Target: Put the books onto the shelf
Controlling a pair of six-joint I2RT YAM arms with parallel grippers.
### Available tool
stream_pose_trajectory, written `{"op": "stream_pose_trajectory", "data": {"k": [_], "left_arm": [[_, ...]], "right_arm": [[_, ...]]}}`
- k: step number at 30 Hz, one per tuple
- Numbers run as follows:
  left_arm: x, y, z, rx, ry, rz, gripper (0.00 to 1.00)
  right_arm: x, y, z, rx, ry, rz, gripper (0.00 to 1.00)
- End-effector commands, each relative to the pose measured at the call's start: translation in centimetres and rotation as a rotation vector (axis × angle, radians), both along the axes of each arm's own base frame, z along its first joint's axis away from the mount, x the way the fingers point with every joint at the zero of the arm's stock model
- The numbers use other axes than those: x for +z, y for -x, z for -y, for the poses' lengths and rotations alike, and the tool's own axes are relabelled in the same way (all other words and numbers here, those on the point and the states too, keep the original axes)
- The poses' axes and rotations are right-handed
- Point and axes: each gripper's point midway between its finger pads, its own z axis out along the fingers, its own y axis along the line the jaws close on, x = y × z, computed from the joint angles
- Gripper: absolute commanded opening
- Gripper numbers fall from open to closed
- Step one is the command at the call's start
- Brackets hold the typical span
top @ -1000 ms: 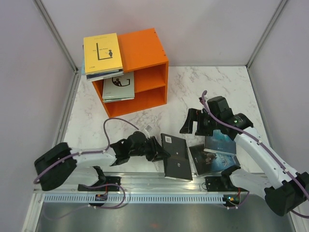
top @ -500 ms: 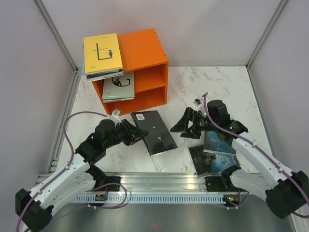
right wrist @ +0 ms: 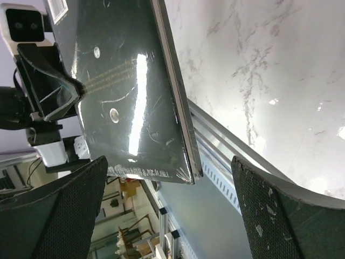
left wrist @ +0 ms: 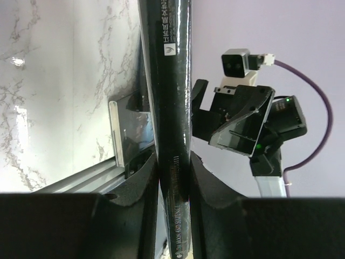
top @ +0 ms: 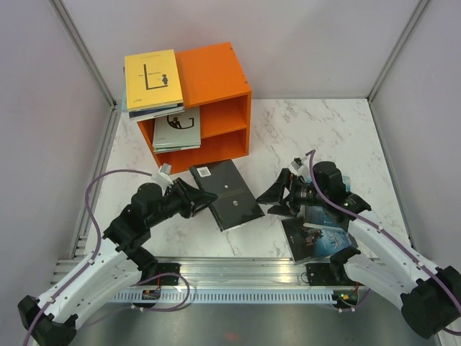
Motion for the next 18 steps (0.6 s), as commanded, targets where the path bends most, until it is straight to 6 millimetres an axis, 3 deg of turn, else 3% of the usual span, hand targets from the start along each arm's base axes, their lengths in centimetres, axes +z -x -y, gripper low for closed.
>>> {"op": "stream_pose_trajectory", "data": {"k": [1,6,15,18], "left_arm": [[8.0,-0.7,0.0,0.039,0.22,0.171,0.02],[10.0,-1.1,-0.4,0.076,0.337,0.224,0.02],[10.6,-1.2,0.1,0.061,0.372,0.229,0.02],[10.4,-1.1,0.2,0.051,0.386,0.221,0.02]], "right_arm": [[2.5,0.6,-0.8,0.022,-0.113,0.049,0.98],[4.5,1.3,-1.7,0.006,-0.245,0.015,0.98],[9.1,0.4,-2.0,-0.071,-0.453,0.078,0.98],[10.3,0.0,-1.9,-0.088,-0.49,0.102,0.92]]}}
